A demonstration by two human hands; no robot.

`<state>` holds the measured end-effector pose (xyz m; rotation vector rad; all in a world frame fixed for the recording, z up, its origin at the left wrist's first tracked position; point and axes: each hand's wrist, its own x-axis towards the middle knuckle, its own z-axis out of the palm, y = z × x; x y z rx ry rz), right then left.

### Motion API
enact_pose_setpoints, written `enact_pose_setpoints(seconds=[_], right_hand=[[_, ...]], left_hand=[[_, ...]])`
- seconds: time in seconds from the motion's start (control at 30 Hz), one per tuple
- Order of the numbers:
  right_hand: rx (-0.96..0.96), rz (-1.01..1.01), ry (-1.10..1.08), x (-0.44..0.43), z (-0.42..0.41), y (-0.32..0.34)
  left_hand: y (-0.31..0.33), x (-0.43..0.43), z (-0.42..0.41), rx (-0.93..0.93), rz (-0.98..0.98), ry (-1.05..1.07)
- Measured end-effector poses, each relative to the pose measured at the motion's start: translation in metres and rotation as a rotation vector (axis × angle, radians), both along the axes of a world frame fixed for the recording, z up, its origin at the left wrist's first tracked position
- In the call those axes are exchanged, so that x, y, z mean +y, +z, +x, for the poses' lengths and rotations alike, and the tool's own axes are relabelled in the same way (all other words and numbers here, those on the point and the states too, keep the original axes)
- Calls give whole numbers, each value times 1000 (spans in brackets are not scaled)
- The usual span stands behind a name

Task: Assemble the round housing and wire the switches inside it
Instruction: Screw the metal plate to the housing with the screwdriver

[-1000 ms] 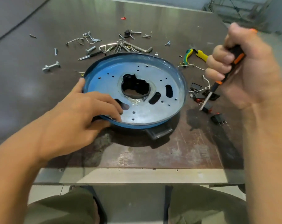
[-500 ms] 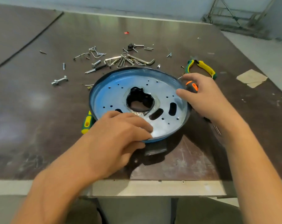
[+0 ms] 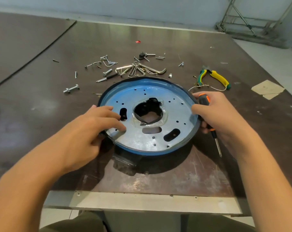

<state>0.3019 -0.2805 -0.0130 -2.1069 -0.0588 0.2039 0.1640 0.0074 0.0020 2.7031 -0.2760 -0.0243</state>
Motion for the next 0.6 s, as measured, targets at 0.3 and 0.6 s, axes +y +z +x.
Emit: enact_pose_setpoints(seconds=[0.3,0.6], right_hand=[[1,72,-49,9,-3,3],[40,-8,39,7,-6,8]], left_hand=[[3,-75,-15,-40,254,-58],[2,-101,-15,-139,268,78]])
